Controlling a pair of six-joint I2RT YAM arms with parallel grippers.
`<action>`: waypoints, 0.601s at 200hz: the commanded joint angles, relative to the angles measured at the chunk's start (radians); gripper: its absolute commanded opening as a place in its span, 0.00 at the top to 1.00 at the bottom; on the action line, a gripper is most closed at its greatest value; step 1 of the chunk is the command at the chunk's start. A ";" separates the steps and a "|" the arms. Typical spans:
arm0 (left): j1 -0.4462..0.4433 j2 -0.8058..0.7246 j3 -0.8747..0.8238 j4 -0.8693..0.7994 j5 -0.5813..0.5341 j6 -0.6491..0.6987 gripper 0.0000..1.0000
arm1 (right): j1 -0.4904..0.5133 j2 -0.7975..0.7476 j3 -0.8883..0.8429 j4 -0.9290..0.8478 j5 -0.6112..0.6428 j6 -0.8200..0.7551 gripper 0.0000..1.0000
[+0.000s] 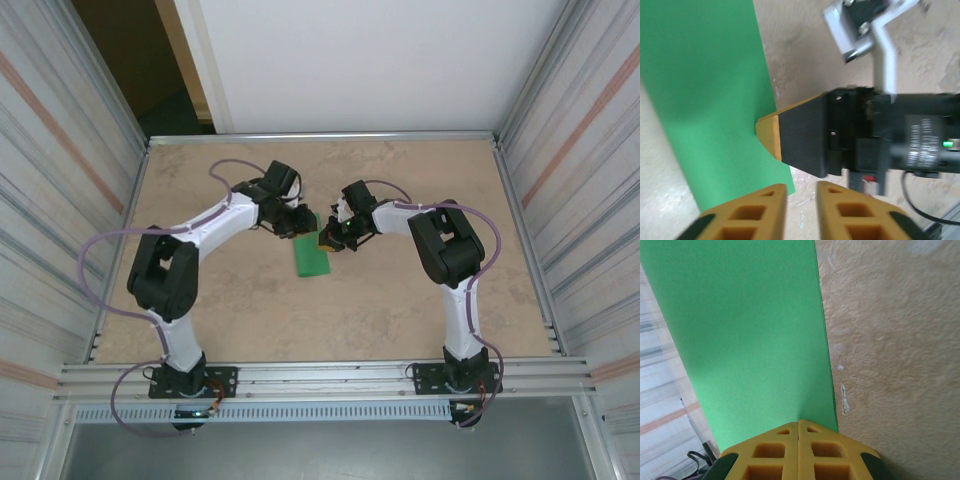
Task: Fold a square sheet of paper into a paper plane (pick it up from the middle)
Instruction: Hold the square sheet of paper at the center of the table, then first fold the square sheet of paper in half at the center of the table.
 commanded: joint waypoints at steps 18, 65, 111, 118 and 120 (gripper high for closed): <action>-0.001 0.077 -0.008 0.059 0.066 0.008 0.89 | 0.017 0.103 -0.020 -0.141 0.141 -0.020 1.00; 0.007 0.143 -0.008 0.066 0.073 0.013 0.95 | 0.019 0.112 0.000 -0.171 0.152 -0.030 1.00; 0.021 0.172 -0.019 0.058 0.055 0.017 0.99 | 0.021 0.119 0.002 -0.179 0.156 -0.026 1.00; 0.021 0.175 -0.021 0.058 0.056 0.018 0.99 | 0.021 0.120 0.004 -0.180 0.155 -0.026 1.00; 0.021 0.176 -0.021 0.058 0.055 0.018 0.99 | 0.021 0.120 0.003 -0.181 0.155 -0.025 1.00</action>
